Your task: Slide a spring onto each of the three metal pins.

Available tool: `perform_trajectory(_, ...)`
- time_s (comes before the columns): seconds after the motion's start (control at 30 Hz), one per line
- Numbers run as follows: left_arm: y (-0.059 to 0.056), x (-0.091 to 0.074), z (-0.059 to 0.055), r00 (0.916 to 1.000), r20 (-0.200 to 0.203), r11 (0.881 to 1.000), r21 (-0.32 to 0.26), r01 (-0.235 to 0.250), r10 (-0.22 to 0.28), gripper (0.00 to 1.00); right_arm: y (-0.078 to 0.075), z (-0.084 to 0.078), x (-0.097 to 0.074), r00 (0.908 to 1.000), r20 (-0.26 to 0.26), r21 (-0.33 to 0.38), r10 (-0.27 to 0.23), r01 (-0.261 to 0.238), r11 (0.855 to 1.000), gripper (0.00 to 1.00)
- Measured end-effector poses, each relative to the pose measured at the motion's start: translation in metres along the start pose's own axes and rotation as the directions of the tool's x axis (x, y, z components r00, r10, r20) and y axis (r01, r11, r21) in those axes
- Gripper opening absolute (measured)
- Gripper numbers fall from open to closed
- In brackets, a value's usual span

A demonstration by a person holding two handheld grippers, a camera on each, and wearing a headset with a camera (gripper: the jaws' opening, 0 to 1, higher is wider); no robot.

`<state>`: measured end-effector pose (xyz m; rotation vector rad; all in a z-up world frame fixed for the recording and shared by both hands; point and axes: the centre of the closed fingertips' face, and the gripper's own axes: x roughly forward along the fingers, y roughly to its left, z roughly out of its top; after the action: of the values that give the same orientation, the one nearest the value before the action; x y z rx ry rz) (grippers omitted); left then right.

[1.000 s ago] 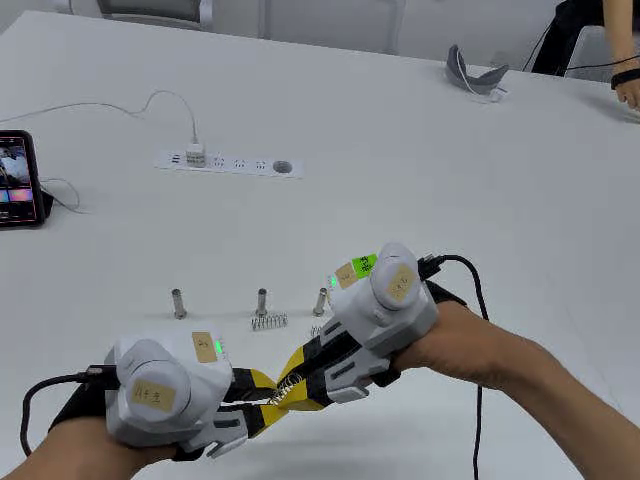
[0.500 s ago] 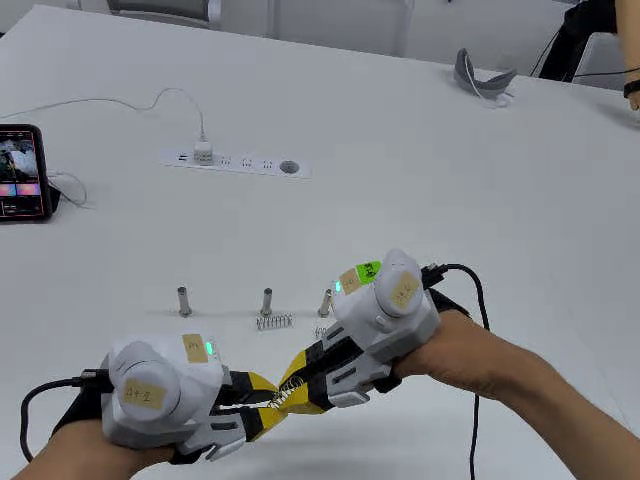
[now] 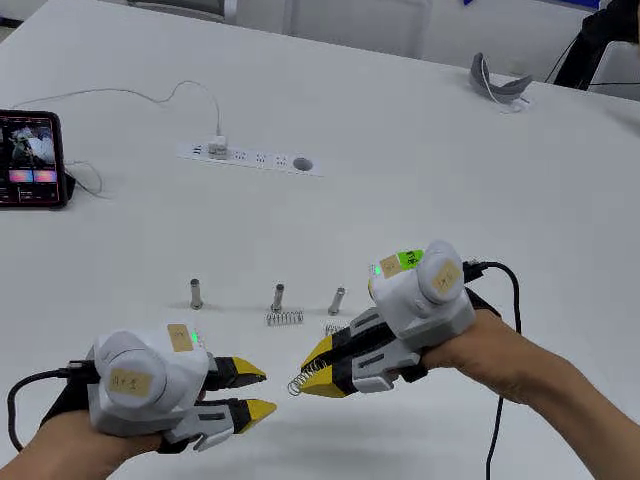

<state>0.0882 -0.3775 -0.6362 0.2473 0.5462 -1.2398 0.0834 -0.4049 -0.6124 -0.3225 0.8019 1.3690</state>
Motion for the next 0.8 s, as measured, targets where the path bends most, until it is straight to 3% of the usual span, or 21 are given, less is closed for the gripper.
perform_trajectory(0.2,0.015,-0.009,-0.008,0.999,-0.001,0.999,-0.018,-0.045,0.045,0.25,-0.01,-0.006,0.001,0.9994,-0.016,0.007,-0.031,0.032,0.999,0.12)
perform_trajectory(0.63,0.043,-0.027,-0.025,0.9905,-0.001,0.987,-0.078,-0.137,0.137,0.35,-0.022,-0.007,0.012,0.9984,-0.033,0.017,-0.046,0.046,0.999,0.12)
perform_trajectory(0.8,0.056,-0.037,-0.036,0.9821,-0.005,0.975,-0.116,-0.188,0.188,0.39,-0.024,-0.012,0.019,0.9974,-0.063,-0.001,-0.037,0.037,0.999,0.12)
